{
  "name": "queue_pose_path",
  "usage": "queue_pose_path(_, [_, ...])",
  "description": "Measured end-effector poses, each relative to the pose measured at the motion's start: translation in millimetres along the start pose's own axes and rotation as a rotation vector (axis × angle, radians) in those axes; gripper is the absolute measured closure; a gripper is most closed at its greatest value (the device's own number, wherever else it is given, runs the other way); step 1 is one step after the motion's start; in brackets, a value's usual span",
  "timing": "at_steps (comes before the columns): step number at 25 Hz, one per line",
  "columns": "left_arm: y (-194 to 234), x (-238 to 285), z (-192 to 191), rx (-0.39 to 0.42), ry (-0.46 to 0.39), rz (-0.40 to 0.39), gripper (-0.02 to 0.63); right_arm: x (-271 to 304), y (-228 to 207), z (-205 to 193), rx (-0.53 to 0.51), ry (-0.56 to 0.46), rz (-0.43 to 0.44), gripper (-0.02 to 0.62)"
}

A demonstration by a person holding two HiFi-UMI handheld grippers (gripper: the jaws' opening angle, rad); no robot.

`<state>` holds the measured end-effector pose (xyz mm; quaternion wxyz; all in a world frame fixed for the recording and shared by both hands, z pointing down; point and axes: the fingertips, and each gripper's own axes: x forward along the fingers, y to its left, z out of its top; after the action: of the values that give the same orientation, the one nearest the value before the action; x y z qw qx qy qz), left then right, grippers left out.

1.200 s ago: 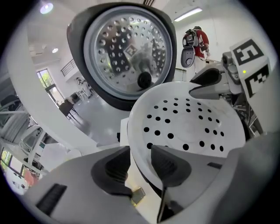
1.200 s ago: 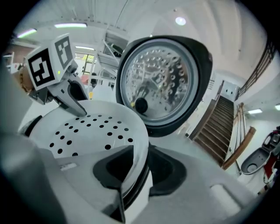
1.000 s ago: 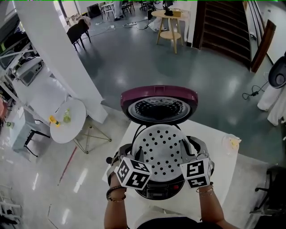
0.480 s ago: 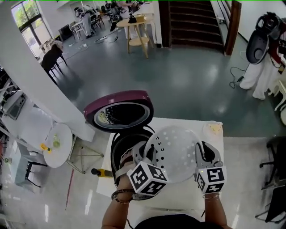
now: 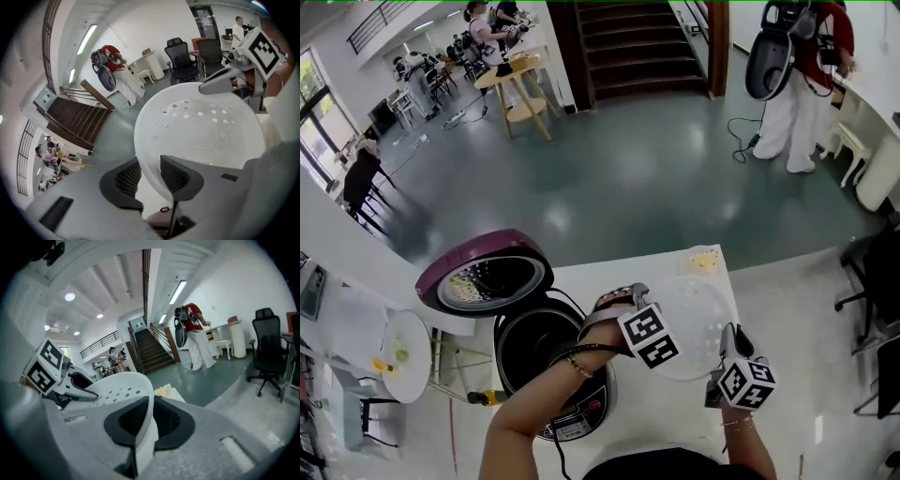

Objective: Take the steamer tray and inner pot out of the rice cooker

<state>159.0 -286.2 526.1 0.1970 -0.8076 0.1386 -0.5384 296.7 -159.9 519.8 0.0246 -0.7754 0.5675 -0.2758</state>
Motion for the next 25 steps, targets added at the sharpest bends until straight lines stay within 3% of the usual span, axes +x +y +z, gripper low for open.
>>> queue_pose_path(4, [-18.7,64.3,-11.8,0.002,0.069,-0.128,0.471,26.4,-18.9,-32.3,0.047,0.062,-0.054,0.572])
queue_pose_path(8, [-29.8,113.1,-31.3,-0.020,0.140,-0.192,0.469,57.8,-28.5,-61.6,0.039,0.124,-0.078,0.572])
queue_pose_path(16, [-34.4,183.1,-68.7,-0.050,0.242,-0.252,0.468,120.0,-36.5,-109.9,0.042,0.237,-0.080,0.572])
queue_pose_path(20, [-39.9,203.5,-79.4,-0.079,0.275,-0.262,0.466,134.3,-37.9,-123.1,-0.080,0.282,-0.081,0.558])
queue_pose_path(25, [-27.2,219.5,-86.2,-0.133,0.285,-0.257,0.466,155.7,-32.7,-117.3,-0.116,0.266,-0.090,0.565])
